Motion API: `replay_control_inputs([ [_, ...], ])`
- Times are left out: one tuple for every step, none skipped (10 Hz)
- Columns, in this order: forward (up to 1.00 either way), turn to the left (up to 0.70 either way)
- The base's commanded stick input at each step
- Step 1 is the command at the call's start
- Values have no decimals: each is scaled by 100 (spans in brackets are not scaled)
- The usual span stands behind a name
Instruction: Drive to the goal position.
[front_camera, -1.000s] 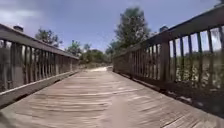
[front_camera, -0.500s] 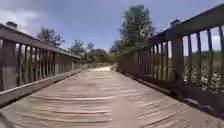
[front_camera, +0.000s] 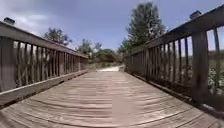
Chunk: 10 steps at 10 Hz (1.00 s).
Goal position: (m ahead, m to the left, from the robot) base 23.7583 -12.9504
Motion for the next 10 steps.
replay_control_inputs([
  [50, 0],
  [50, 0],
  [50, 0],
  [50, 0],
  [50, 0],
  [50, 0],
  [50, 0],
  [50, 0],
  [50, 0],
  [50, 0],
])
